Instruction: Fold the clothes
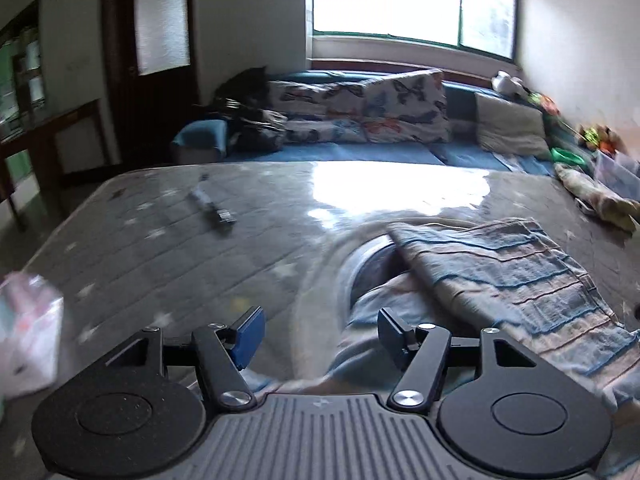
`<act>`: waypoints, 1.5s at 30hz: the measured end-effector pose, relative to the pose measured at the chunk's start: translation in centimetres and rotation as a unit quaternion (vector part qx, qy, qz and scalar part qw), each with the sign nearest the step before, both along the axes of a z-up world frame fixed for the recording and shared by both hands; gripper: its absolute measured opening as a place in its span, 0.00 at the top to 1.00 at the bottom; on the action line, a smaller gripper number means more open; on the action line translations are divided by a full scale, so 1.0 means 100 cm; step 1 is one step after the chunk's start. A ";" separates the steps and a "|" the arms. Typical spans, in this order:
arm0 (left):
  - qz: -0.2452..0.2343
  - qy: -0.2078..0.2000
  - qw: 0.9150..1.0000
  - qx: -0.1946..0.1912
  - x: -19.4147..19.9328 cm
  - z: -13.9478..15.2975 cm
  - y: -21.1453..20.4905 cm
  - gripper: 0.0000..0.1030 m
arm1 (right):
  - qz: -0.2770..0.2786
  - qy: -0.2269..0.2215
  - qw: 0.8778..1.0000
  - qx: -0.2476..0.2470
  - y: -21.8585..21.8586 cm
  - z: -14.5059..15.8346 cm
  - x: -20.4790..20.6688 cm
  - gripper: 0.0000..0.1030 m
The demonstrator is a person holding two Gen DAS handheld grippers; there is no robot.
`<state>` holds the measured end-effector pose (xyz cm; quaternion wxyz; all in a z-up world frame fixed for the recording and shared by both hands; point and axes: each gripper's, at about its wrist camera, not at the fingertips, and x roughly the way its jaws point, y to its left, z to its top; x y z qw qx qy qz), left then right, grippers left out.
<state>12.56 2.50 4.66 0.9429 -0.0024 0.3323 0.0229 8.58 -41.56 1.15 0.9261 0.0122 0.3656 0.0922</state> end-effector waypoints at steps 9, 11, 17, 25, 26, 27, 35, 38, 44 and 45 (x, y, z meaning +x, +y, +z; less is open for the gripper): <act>-0.041 0.027 0.999 0.017 0.054 -0.024 -0.017 0.53 | 0.047 0.024 0.998 0.019 0.036 -0.003 0.090 0.63; -0.051 0.029 0.998 0.017 0.060 -0.027 -0.017 0.53 | 0.048 0.032 0.998 0.023 0.040 -0.009 0.106 0.62; -0.088 0.025 0.996 0.020 0.071 -0.034 -0.026 0.51 | 0.047 0.036 0.998 0.008 0.054 -0.026 0.135 0.57; -0.119 0.025 0.992 0.028 0.083 -0.045 -0.035 0.50 | 0.052 0.005 0.999 -0.015 0.049 -0.019 0.119 0.95; -0.122 0.026 0.992 0.028 0.083 -0.046 -0.035 0.50 | 0.044 -0.003 0.999 -0.020 0.045 -0.016 0.116 0.95; -0.125 0.028 0.991 0.031 0.083 -0.048 -0.035 0.50 | 0.036 -0.009 0.999 -0.023 0.040 -0.014 0.113 0.95; -0.131 0.017 0.990 0.048 0.087 -0.053 -0.042 0.94 | -0.002 -0.028 0.999 -0.029 0.015 -0.003 0.100 0.95; -0.089 -0.007 0.993 0.077 0.078 -0.049 -0.035 0.96 | -0.035 -0.033 0.998 -0.033 0.001 -0.004 0.095 0.95; -0.073 -0.008 0.993 0.094 0.059 -0.042 -0.024 0.96 | -0.057 0.005 0.998 -0.026 -0.020 -0.018 0.085 0.95; -0.085 -0.005 0.991 0.101 0.059 -0.042 -0.025 0.92 | -0.054 0.007 0.998 -0.030 -0.019 -0.021 0.085 0.93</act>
